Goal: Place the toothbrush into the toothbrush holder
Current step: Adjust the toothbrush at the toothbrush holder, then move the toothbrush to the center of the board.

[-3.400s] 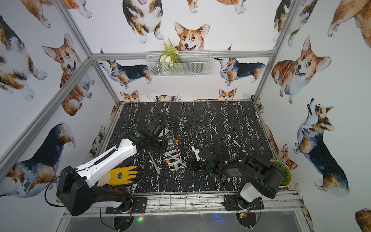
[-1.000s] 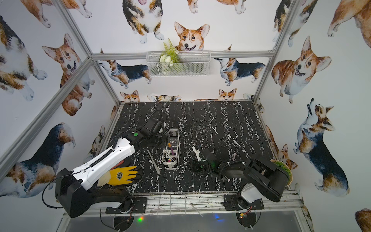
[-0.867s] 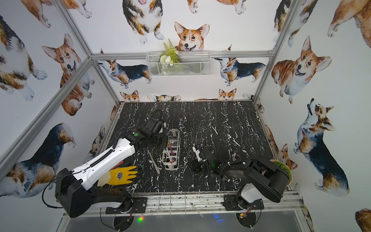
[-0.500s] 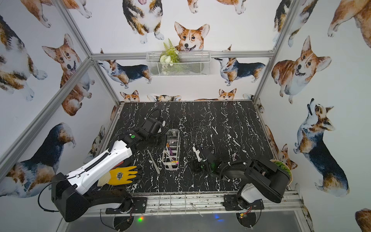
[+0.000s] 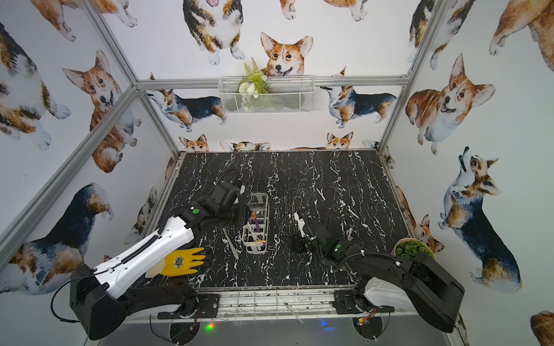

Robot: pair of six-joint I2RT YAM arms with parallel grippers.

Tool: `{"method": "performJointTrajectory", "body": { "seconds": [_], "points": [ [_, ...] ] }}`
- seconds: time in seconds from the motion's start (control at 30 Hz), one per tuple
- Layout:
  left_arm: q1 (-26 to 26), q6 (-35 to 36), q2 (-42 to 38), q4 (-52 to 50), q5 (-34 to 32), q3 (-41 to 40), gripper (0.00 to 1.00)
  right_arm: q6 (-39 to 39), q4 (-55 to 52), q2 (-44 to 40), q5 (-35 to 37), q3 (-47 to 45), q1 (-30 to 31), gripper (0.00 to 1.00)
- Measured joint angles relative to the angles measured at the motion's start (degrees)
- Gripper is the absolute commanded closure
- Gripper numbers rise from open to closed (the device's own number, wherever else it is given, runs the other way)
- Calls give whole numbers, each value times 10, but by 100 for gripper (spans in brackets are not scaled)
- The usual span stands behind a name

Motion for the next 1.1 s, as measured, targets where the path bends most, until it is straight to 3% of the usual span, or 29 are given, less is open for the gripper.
{"method": "performJointTrajectory", "body": {
  "seconds": [0.1,0.37,0.5,0.67,0.87,1.03,1.1],
  "points": [
    [0,-2,-15,-3,-8,5,35,19,-89,-85,49,9,-19,23],
    [0,-2,-26,-9,-21,12,21,120,-354,-304,115,-28,-206,15],
    [0,-1,-29,-13,-22,12,20,150,-406,-304,106,-38,-268,14],
    [0,8,-32,-12,-17,10,20,155,-409,-201,96,-31,-323,16],
    [7,13,-28,-3,2,-3,20,149,-351,-63,59,-12,-341,31],
    [11,17,-31,5,18,-22,21,149,-243,43,40,13,-338,69],
    [15,17,-37,6,18,-28,22,153,-196,82,22,21,-331,79]
  ]
}}
